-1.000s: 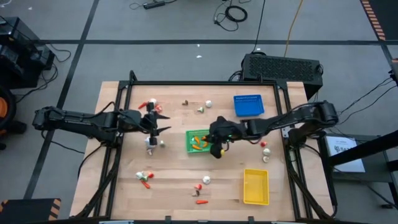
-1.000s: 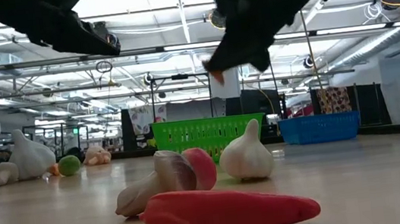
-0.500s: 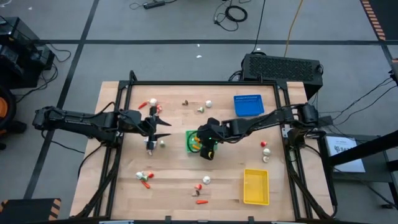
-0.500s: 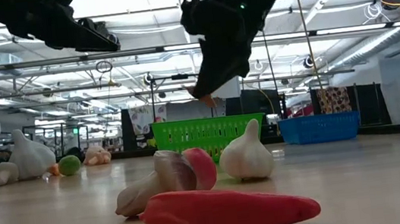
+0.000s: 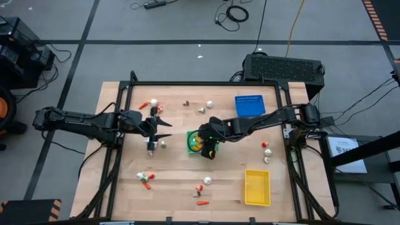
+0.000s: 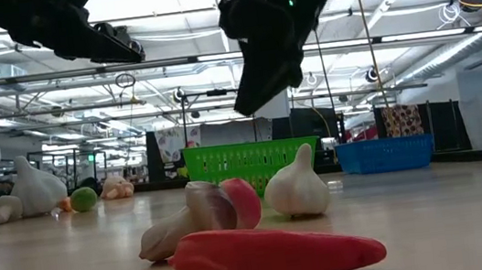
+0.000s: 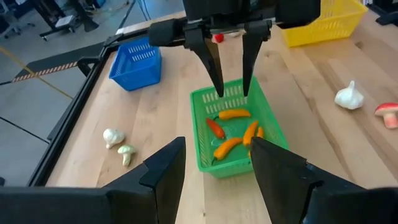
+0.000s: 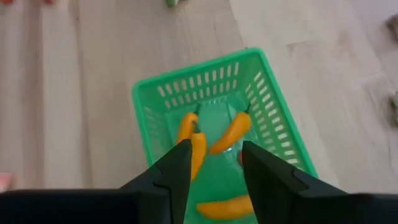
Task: Sort produce into baskets
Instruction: Put the orange chili pepper into the green bin
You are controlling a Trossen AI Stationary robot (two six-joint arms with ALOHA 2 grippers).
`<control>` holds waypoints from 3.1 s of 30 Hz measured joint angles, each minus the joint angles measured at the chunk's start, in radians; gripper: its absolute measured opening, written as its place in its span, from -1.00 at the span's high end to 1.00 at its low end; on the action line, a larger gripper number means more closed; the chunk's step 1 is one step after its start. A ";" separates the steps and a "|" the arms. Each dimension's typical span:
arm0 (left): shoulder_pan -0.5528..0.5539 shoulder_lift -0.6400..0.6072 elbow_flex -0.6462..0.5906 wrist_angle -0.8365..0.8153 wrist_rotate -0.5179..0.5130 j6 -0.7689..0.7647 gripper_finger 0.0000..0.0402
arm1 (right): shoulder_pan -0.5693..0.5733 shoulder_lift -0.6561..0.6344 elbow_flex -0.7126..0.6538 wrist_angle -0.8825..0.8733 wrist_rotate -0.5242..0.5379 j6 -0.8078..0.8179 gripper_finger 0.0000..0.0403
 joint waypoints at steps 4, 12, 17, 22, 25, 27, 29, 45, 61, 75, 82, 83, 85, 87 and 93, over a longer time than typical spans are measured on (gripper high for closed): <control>-0.009 0.000 0.000 0.044 0.000 0.000 0.06 | 0.035 -0.003 0.067 -0.115 -0.084 0.008 0.32; -0.009 0.000 0.000 0.047 0.001 0.006 0.06 | 0.187 -0.003 0.105 -0.108 -0.124 0.018 0.32; -0.009 0.000 0.000 0.047 0.001 0.007 0.06 | 0.308 0.029 0.105 -0.035 -0.117 0.078 0.32; -0.008 0.000 0.000 0.050 0.001 0.007 0.06 | 0.417 0.092 0.105 0.099 -0.038 0.113 0.32; -0.008 0.000 0.000 0.056 0.001 0.007 0.06 | 0.463 0.149 0.105 0.164 0.011 0.114 0.32; -0.008 0.000 0.000 0.066 0.001 0.005 0.06 | 0.486 0.183 0.105 0.198 0.036 0.128 0.32; -0.009 0.000 0.000 0.078 0.001 -0.001 0.06 | 0.505 0.213 0.105 0.212 0.045 0.150 0.32; -0.009 0.000 0.000 0.081 0.001 -0.002 0.06 | 0.592 0.267 0.105 0.226 0.202 0.242 0.32; -0.009 0.000 0.000 0.079 0.001 -0.002 0.06 | 0.592 0.354 0.104 0.289 0.179 0.273 0.32; -0.009 0.000 0.000 0.078 0.002 -0.002 0.06 | 0.592 0.371 0.105 0.274 0.194 0.355 0.32; -0.009 0.000 0.000 0.077 0.002 -0.002 0.06 | 0.593 0.387 0.108 0.255 0.205 0.365 0.35; -0.010 0.000 0.000 0.077 0.002 -0.002 0.06 | 0.593 0.387 0.108 0.248 0.206 0.362 0.37; -0.010 0.000 0.000 0.077 0.002 -0.003 0.06 | 0.592 0.387 0.108 0.237 0.206 0.351 0.43; -0.010 0.000 0.000 0.075 0.002 -0.003 0.06 | 0.592 0.387 0.109 0.229 0.206 0.347 0.53; -0.010 0.000 0.000 0.069 0.002 -0.025 0.06 | 0.591 0.376 0.107 0.217 0.192 0.317 0.88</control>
